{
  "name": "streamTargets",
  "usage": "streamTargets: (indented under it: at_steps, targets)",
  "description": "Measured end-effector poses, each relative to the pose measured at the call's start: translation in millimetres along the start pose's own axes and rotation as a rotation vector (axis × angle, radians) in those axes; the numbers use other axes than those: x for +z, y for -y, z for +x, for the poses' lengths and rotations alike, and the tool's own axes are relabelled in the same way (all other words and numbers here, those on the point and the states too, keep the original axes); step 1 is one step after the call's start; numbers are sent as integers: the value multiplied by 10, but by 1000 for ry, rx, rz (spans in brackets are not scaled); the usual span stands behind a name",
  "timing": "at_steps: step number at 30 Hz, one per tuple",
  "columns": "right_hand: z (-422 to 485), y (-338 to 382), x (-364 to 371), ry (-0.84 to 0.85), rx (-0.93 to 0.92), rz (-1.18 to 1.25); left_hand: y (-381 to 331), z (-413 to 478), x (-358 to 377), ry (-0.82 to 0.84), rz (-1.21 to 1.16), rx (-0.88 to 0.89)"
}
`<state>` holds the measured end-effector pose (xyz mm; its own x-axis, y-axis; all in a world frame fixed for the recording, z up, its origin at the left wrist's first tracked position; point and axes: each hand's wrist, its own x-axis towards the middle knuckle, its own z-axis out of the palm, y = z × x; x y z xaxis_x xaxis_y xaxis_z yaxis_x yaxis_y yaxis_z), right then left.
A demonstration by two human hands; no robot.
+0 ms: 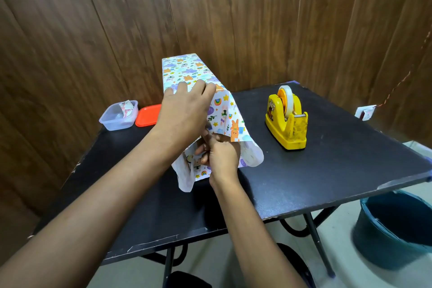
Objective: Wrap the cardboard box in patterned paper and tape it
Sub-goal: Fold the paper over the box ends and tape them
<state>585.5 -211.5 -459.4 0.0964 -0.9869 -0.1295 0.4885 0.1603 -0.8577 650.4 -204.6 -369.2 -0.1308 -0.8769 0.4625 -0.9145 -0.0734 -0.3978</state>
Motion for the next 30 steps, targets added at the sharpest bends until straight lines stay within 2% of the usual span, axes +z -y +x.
streamTargets:
  at_steps: [7, 16, 21, 27, 30]
  targets:
    - [36, -89, -38, -67, -112, -122, 33, 15, -27, 30, -12, 18]
    - [91, -279, -173, -34, -216, -206, 25, 13, -21, 8, -20, 5]
    - [88, -237, -225, 9, -149, -227, 6, 2, -36, 18, -31, -11]
    - [59, -168, -217, -7, -129, -400, 0, -1, -55, 29, -17, -16]
    - [-48, -110, -251, 75, -37, -459, 14, 12, -61, 29, -27, -17]
